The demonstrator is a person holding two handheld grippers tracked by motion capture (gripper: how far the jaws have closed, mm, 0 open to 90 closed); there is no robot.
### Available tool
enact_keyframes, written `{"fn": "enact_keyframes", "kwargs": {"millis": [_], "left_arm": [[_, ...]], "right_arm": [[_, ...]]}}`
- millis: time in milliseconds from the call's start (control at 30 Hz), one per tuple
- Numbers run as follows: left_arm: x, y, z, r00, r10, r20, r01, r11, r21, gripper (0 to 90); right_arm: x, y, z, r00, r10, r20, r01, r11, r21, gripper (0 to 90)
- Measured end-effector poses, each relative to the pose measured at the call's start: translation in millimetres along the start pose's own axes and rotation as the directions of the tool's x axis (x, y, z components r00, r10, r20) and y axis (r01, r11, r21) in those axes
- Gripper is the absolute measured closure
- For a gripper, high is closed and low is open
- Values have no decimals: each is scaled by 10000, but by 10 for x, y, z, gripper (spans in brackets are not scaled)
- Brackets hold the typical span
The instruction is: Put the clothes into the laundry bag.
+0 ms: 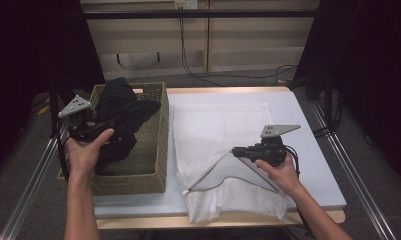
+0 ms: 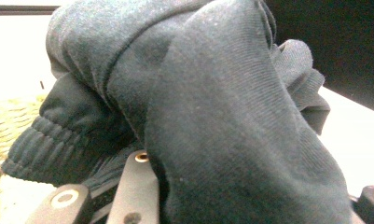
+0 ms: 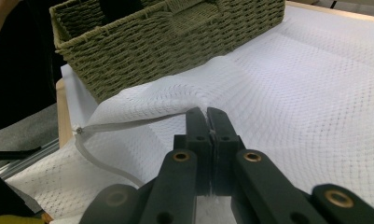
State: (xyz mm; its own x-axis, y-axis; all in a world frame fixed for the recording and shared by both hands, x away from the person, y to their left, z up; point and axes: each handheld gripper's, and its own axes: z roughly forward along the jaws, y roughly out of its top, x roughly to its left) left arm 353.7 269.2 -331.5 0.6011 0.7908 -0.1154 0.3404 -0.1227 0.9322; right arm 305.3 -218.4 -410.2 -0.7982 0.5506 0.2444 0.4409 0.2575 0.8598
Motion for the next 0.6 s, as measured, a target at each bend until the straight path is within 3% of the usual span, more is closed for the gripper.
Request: {"fn": "enact_keyframes", "kwargs": {"millis": [400,600], "left_arm": [[-46,53,-189,9998,79,182,-64,9967,-803,663],[-135,124,-259,9987,396,314,-357,9927,-1153,662]], "right_arm": [[13,-1,-1,10000,-21,-10,21,10000,-31,890],[6,-2,2,10000,19,-8,-19,10000,-18,891]]}}
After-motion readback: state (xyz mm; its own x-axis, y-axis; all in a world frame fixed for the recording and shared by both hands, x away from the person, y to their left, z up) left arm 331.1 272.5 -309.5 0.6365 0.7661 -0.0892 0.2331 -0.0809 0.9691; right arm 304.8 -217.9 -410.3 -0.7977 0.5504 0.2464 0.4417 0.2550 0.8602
